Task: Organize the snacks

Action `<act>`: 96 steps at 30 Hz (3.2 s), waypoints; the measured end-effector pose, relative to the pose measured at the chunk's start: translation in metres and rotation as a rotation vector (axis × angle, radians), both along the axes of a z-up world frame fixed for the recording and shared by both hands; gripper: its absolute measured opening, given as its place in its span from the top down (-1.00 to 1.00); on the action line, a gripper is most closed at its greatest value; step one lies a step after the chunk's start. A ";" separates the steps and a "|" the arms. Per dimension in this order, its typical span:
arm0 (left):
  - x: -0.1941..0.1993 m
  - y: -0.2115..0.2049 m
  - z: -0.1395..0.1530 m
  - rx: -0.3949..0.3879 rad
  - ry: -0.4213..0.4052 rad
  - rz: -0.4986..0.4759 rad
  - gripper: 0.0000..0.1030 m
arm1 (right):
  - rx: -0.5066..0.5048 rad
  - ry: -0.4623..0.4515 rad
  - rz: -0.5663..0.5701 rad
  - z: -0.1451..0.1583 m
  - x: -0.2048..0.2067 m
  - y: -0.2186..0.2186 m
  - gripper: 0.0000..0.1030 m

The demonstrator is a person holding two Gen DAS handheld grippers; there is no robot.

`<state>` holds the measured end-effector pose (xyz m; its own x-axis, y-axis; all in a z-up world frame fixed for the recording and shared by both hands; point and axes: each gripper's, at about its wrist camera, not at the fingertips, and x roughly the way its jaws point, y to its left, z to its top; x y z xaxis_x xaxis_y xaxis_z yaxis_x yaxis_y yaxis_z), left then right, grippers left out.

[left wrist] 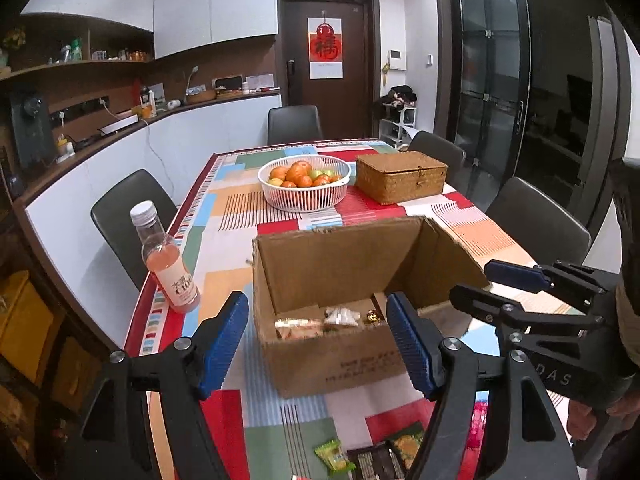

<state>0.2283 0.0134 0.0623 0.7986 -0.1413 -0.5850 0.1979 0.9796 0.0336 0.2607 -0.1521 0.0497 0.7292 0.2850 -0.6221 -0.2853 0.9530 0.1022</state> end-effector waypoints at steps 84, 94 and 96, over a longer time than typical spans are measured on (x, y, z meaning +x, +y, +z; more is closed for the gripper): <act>-0.020 -0.111 -0.190 0.068 0.426 -0.203 0.18 | -0.034 0.400 -0.094 -0.161 -0.045 -0.073 0.62; -0.031 -0.098 -0.167 0.010 0.387 -0.200 0.20 | -0.020 0.337 -0.126 -0.134 -0.059 -0.076 0.62; -0.034 -0.097 -0.161 0.003 0.376 -0.202 0.21 | -0.024 0.319 -0.120 -0.128 -0.062 -0.074 0.62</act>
<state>0.1946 -0.0833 -0.0991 0.4861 -0.2705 -0.8310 0.3847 0.9200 -0.0744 0.1992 -0.2256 -0.0778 0.5240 0.1917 -0.8299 -0.1279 0.9810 0.1459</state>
